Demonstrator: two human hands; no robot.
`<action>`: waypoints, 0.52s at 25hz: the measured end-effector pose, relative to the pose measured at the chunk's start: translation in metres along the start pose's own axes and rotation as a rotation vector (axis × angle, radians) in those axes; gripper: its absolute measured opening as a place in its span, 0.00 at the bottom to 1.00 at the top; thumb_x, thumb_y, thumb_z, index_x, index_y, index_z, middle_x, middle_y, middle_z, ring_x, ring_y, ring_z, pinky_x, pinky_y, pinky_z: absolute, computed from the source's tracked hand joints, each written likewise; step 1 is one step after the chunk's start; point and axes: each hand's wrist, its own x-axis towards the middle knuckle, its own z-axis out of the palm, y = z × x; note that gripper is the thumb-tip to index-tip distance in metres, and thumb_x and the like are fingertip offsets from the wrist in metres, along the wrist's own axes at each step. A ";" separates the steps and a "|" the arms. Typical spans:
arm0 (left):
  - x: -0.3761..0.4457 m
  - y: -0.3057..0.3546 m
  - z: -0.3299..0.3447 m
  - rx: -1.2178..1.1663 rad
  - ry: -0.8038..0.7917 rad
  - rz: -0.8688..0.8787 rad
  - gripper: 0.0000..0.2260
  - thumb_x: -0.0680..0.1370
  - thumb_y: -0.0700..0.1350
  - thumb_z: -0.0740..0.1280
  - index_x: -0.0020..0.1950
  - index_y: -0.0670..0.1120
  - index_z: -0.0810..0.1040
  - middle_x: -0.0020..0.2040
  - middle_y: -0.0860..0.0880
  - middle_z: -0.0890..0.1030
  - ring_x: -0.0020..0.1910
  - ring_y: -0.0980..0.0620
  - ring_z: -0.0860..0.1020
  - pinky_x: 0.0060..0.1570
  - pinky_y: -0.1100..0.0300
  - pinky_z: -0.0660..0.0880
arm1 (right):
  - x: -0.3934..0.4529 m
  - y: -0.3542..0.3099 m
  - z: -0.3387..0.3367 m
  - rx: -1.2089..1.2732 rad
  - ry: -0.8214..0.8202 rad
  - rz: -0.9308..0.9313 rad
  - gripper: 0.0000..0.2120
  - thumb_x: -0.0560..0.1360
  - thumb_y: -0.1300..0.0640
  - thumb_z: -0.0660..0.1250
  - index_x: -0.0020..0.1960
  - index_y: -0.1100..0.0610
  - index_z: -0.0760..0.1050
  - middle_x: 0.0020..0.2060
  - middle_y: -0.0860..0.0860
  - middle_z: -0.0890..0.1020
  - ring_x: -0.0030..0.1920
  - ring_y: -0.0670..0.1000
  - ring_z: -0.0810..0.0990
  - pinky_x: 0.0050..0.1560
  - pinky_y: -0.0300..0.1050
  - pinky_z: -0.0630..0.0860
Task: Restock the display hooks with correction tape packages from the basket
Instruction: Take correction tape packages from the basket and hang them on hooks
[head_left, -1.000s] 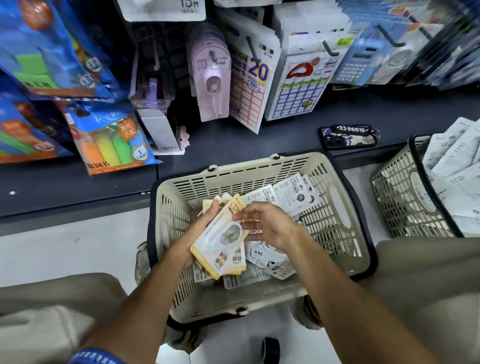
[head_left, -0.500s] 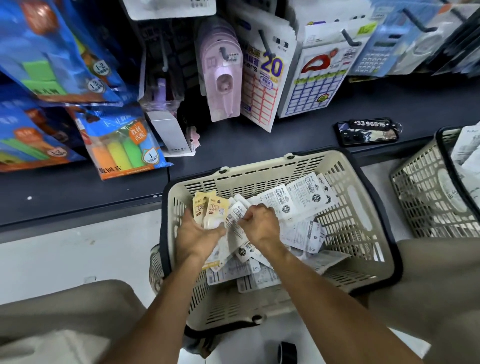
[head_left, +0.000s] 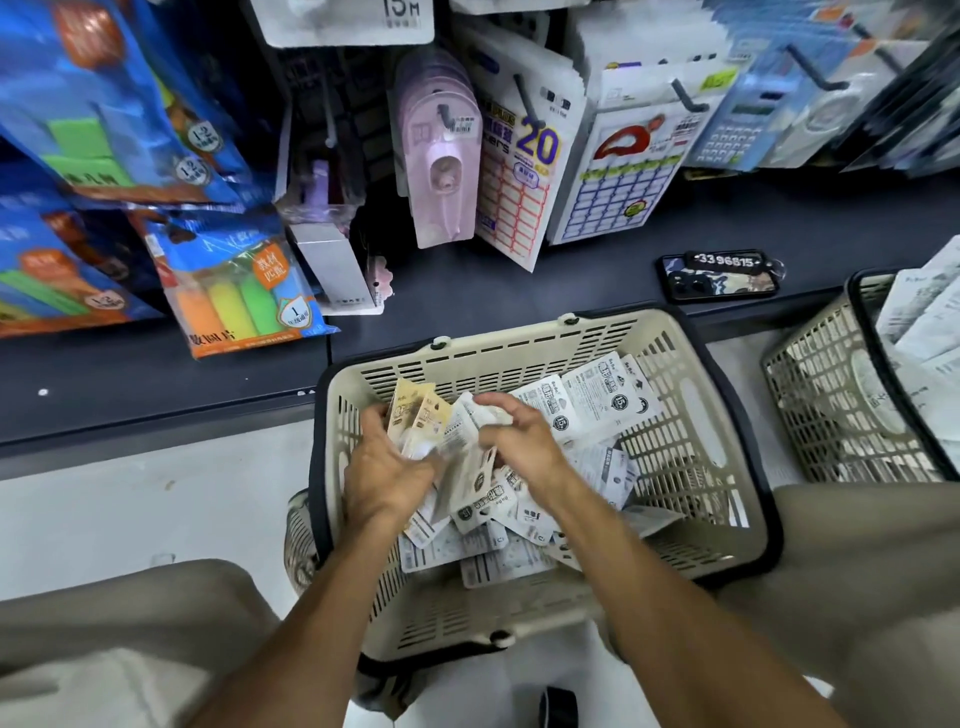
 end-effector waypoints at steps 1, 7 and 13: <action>0.002 0.000 0.000 -0.092 -0.062 -0.007 0.26 0.69 0.43 0.81 0.56 0.54 0.68 0.44 0.55 0.82 0.35 0.59 0.81 0.28 0.67 0.76 | 0.001 -0.014 -0.012 0.094 -0.071 0.055 0.14 0.73 0.66 0.67 0.56 0.54 0.82 0.40 0.49 0.82 0.33 0.43 0.79 0.36 0.37 0.78; 0.006 0.006 -0.004 -0.424 -0.338 -0.133 0.18 0.71 0.43 0.77 0.59 0.54 0.80 0.48 0.56 0.88 0.56 0.45 0.83 0.48 0.55 0.82 | -0.001 -0.054 -0.048 0.252 -0.319 0.247 0.08 0.72 0.46 0.71 0.43 0.49 0.85 0.47 0.46 0.87 0.46 0.48 0.84 0.58 0.58 0.72; 0.002 0.000 -0.002 -0.349 -0.393 -0.160 0.47 0.53 0.63 0.83 0.69 0.61 0.70 0.56 0.61 0.83 0.57 0.55 0.79 0.57 0.53 0.75 | -0.005 -0.049 -0.026 0.332 -0.292 0.341 0.08 0.76 0.54 0.70 0.54 0.53 0.78 0.53 0.48 0.87 0.56 0.54 0.82 0.45 0.62 0.80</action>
